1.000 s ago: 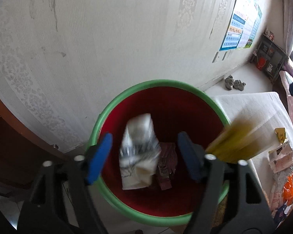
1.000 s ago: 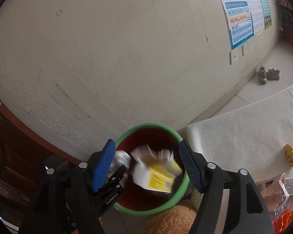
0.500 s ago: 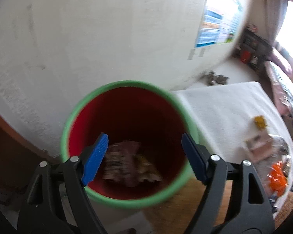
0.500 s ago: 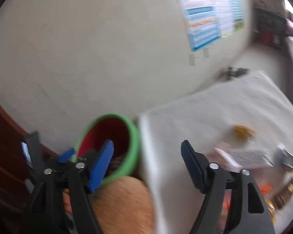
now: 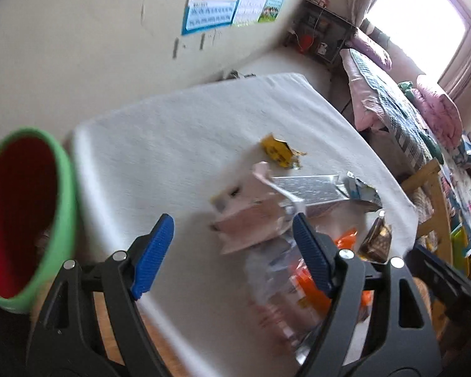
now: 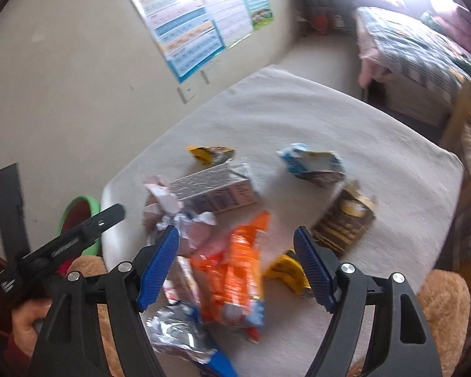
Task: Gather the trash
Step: 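Grasp a pink paper wrapper with the left tool while the right tool grasps the blue-white bag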
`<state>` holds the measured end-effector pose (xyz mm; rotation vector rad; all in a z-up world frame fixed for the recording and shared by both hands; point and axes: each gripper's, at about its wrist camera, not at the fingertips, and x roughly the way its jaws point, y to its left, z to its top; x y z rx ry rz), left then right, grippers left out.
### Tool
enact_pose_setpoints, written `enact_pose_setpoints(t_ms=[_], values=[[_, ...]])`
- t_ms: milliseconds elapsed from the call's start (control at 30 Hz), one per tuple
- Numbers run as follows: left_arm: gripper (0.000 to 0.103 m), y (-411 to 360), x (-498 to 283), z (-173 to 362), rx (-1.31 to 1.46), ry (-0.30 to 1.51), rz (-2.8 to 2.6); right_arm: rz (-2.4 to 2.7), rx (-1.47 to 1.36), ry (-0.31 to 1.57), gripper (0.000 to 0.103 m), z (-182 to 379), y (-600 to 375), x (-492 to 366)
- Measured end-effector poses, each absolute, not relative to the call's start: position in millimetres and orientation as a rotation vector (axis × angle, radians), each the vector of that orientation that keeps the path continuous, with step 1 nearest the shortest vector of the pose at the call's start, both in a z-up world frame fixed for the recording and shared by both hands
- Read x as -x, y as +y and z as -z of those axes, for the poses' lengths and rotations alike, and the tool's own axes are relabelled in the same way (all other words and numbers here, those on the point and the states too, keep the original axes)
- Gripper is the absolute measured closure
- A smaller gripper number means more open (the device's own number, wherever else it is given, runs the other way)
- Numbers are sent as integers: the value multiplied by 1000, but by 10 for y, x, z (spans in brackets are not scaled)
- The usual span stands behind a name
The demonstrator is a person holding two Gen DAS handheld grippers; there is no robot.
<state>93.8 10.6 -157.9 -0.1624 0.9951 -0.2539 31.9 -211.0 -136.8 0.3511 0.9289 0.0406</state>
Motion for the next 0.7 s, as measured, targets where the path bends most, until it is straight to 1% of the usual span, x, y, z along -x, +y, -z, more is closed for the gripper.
enact_pose_setpoints(t_ms=[133,200,300,367,400,433,467,533,700], values=[[28,-71,-1116,1688,185,1029,235,-21,-382,922,30,1369,-2262,-248],[28,-156,-1222,1763,194,1078,258,-14,-411,922,30,1391,-2341,-227],[29,-265,-1281,1835,155,1100,263,2,-421,915,30,1392,-2392,-241],[42,-265,-1285,1846,158,1093,270,20,-411,909,30,1392,-2454,-247],[45,-269,-1274,1829,153,1085,274,31,-405,909,30,1392,-2493,-257],[54,-284,-1266,1801,143,1076,279,38,-402,911,30,1402,-2530,-274],[59,-304,-1236,1745,110,1054,279,44,-395,918,30,1412,-2583,-313],[63,-315,-1159,1633,54,1018,295,51,-372,935,30,1439,-2673,-417],[65,-204,-940,1463,34,968,291,57,-218,983,30,1555,-2786,-841]])
